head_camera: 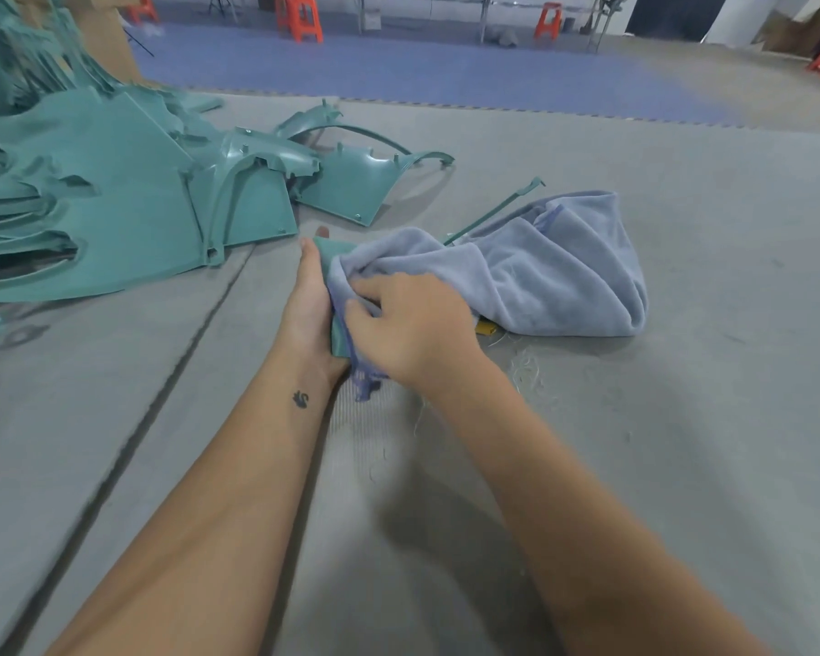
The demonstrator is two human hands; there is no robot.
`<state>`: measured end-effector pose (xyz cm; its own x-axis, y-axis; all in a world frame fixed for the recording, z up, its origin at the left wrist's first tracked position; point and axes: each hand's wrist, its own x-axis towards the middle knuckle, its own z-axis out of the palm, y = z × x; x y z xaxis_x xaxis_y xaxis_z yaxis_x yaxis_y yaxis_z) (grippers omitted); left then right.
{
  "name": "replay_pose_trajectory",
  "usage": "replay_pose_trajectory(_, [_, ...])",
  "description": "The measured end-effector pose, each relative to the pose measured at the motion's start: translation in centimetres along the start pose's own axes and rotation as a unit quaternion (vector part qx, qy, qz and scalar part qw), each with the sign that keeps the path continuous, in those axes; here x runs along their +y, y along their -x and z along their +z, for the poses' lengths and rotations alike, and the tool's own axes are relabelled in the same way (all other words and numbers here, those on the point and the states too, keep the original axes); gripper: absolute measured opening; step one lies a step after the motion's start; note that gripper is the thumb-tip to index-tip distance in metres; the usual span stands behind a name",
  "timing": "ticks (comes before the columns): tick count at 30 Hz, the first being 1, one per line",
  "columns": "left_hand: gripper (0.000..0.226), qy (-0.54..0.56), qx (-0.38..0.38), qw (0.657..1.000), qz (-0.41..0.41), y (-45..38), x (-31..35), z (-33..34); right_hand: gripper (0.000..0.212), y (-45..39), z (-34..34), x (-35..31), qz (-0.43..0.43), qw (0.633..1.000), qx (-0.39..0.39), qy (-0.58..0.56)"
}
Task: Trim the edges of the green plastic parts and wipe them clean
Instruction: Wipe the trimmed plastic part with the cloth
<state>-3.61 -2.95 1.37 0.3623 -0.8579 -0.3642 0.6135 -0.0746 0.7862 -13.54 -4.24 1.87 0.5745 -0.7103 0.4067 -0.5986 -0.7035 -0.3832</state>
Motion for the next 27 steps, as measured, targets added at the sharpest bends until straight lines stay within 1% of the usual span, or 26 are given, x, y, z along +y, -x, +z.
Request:
replay_pose_trajectory(1, [0.067,0.01,-0.006,1.0,-0.002,-0.1,-0.1,0.0,0.027,0.8,-0.1,0.2,-0.028,0.999,0.044,-0.003])
replay_pose_trajectory(2, [0.063,0.026,-0.016,0.999,-0.007,-0.2,-0.1,0.0,0.025,1.6,0.0,0.3,-0.043,0.997,0.069,0.006])
replay_pose_trajectory(3, [0.059,0.046,-0.035,0.998,-0.007,0.0,-0.2,0.1,0.029,2.0,0.0,0.4,-0.037,0.996,0.074,0.031])
replay_pose_trajectory(4, [0.054,0.061,-0.054,0.997,0.002,0.0,-0.2,0.1,0.036,1.9,0.0,0.7,-0.017,0.995,0.061,0.079])
replay_pose_trajectory(6, [0.041,0.074,-0.061,0.994,0.047,-0.2,-0.3,-0.2,0.046,1.0,0.0,1.9,0.014,0.979,0.017,0.201])
replay_pose_trajectory(7, [0.042,0.072,-0.057,0.993,0.079,-0.4,-0.4,-0.5,0.046,0.4,-0.3,2.5,0.02,0.972,-0.004,0.234])
replay_pose_trajectory(8, [0.045,0.066,-0.061,0.991,0.101,-0.5,-0.4,-0.5,0.045,-0.1,-0.5,3.0,0.025,0.97,-0.021,0.241])
replay_pose_trajectory(10, [0.047,0.053,-0.081,0.988,0.123,-0.4,-0.5,-0.6,0.044,-1.1,-0.9,3.5,0.044,0.97,-0.042,0.234])
replay_pose_trajectory(11, [0.048,0.046,-0.088,0.987,0.13,-0.4,-0.6,-0.7,0.044,-1.6,-0.8,3.5,0.049,0.965,-0.056,0.251])
replay_pose_trajectory(12, [0.048,0.038,-0.091,0.986,0.137,-0.4,-0.6,-0.8,0.046,-1.9,-0.7,3.3,0.048,0.958,-0.076,0.274])
replay_pose_trajectory(14, [0.049,0.022,-0.096,0.984,0.146,-0.4,-0.6,-0.7,0.062,-2.4,-0.3,2.9,0.051,0.944,-0.119,0.303])
replay_pose_trajectory(16, [0.05,0.019,-0.113,0.982,0.152,-0.5,-0.6,-0.7,0.066,-3.0,-0.2,2.8,0.08,0.946,-0.135,0.285])
replay_pose_trajectory(18, [0.052,0.015,-0.125,0.979,0.16,-0.5,-0.7,-0.7,0.063,-3.8,-0.5,3.0,0.12,0.952,-0.131,0.251])
replay_pose_trajectory(20, [0.053,0.021,-0.124,0.979,0.163,-0.4,-0.5,-0.6,0.053,-4.4,-0.8,3.2,0.13,0.952,-0.116,0.254])
replay_pose_trajectory(22, [0.05,0.037,-0.117,0.979,0.16,-0.5,-0.5,-0.5,0.033,-4.6,-1.1,3.2,0.111,0.946,-0.094,0.289])
replay_pose_trajectory(23, [0.048,0.041,-0.11,0.98,0.159,-0.5,-0.5,-0.4,0.028,-4.5,-1.1,3.1,0.099,0.943,-0.096,0.303])
replay_pose_trajectory(25, [0.044,0.03,-0.084,0.984,0.155,-0.6,-0.5,-0.4,0.032,-4.0,-0.6,2.6,0.078,0.938,-0.119,0.316])
replay_pose_trajectory(26, [0.042,0.021,-0.07,0.986,0.152,-0.6,-0.5,-0.4,0.031,-3.7,-0.3,2.4,0.068,0.936,-0.136,0.316])
replay_pose_trajectory(27, [0.041,0.013,-0.061,0.987,0.148,-0.7,-0.5,-0.5,0.023,-3.4,-0.2,2.2,0.049,0.937,-0.138,0.316])
